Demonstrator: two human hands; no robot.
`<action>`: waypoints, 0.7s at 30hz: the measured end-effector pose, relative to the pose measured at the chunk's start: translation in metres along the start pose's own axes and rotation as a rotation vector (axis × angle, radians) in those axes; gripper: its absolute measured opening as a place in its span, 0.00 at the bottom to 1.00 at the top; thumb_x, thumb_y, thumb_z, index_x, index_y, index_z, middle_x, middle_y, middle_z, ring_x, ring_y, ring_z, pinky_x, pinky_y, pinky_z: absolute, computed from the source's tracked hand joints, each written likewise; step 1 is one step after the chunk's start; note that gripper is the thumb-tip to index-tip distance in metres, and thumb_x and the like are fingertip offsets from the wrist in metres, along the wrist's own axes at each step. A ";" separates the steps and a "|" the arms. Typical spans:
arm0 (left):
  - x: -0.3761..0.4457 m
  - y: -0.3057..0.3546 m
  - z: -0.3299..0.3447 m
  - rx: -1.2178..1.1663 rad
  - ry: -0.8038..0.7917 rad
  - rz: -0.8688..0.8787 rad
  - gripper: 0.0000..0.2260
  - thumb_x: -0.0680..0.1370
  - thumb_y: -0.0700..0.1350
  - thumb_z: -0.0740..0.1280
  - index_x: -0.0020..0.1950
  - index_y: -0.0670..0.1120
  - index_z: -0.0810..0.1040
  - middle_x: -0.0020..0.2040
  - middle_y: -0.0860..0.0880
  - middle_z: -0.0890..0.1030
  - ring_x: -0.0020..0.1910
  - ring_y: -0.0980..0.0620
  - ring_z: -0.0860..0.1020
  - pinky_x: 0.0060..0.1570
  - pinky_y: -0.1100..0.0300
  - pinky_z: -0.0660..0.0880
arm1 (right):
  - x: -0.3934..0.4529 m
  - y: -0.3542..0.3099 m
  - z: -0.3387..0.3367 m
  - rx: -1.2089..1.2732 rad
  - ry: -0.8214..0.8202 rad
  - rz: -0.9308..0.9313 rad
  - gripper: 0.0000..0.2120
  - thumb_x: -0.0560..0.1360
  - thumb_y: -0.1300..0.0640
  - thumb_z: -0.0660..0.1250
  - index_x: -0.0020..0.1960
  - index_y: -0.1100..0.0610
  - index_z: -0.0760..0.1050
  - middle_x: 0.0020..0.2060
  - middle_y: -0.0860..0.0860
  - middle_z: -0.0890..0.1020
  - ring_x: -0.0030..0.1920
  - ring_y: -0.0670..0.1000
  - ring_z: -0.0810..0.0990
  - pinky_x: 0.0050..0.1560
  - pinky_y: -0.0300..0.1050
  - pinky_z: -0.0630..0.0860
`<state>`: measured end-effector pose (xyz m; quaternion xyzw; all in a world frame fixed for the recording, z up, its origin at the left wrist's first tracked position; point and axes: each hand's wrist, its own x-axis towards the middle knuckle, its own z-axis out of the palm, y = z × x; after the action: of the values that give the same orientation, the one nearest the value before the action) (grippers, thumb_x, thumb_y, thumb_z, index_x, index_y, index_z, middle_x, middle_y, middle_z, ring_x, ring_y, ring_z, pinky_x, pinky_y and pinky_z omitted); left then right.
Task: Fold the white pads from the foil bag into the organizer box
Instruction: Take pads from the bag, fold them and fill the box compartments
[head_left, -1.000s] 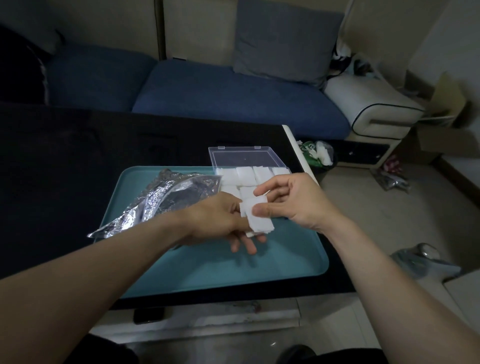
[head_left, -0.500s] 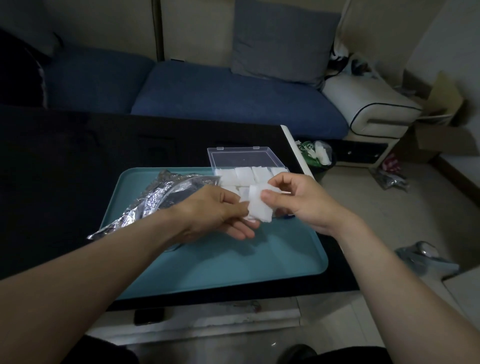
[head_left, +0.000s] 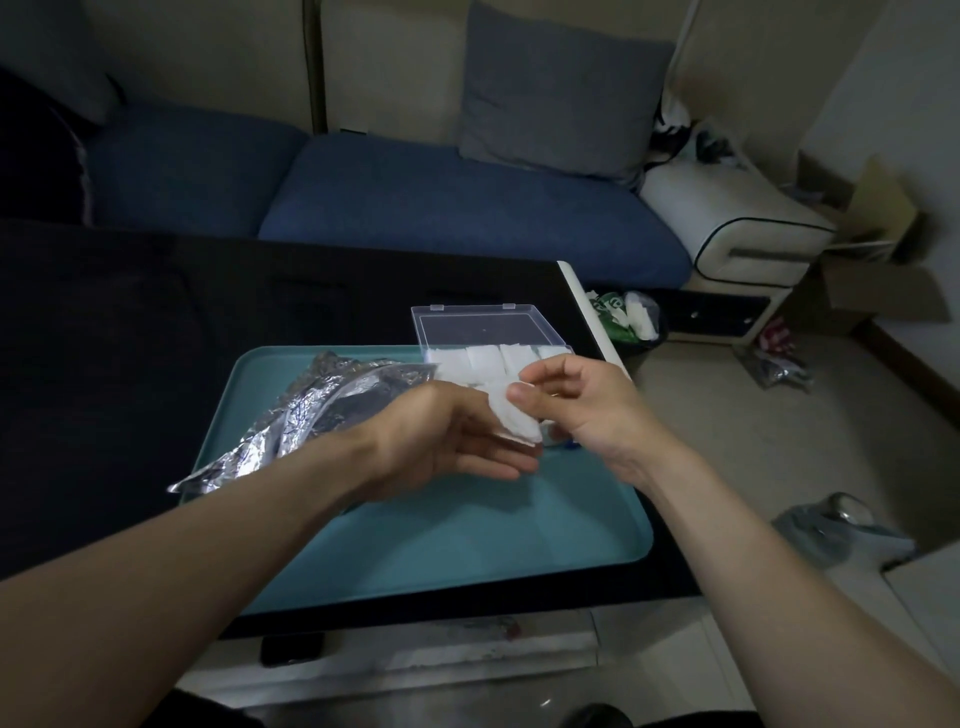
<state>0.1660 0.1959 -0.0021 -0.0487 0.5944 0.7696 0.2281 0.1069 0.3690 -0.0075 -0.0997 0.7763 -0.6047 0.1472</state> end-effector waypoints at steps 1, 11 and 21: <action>0.000 0.000 0.001 -0.039 -0.003 -0.004 0.15 0.79 0.38 0.57 0.59 0.30 0.76 0.53 0.32 0.82 0.52 0.37 0.83 0.52 0.52 0.81 | 0.000 -0.001 0.001 0.012 -0.030 -0.003 0.09 0.72 0.55 0.76 0.50 0.53 0.81 0.44 0.51 0.85 0.41 0.46 0.81 0.39 0.42 0.76; 0.012 -0.002 0.016 -0.386 -0.103 -0.001 0.19 0.83 0.51 0.58 0.66 0.41 0.76 0.60 0.41 0.80 0.55 0.44 0.81 0.60 0.48 0.77 | -0.002 -0.001 0.020 -0.016 0.014 -0.163 0.06 0.78 0.65 0.69 0.52 0.57 0.82 0.46 0.51 0.86 0.47 0.46 0.84 0.48 0.39 0.79; 0.024 -0.010 0.020 -0.186 0.042 -0.069 0.11 0.79 0.38 0.63 0.62 0.42 0.77 0.47 0.42 0.78 0.41 0.49 0.80 0.38 0.54 0.77 | -0.013 -0.004 0.008 -0.662 -0.233 -0.265 0.42 0.63 0.56 0.83 0.72 0.45 0.67 0.66 0.45 0.74 0.60 0.45 0.77 0.58 0.44 0.78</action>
<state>0.1526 0.2238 -0.0139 -0.1064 0.5229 0.8120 0.2363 0.1216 0.3649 -0.0038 -0.3098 0.8881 -0.3195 0.1149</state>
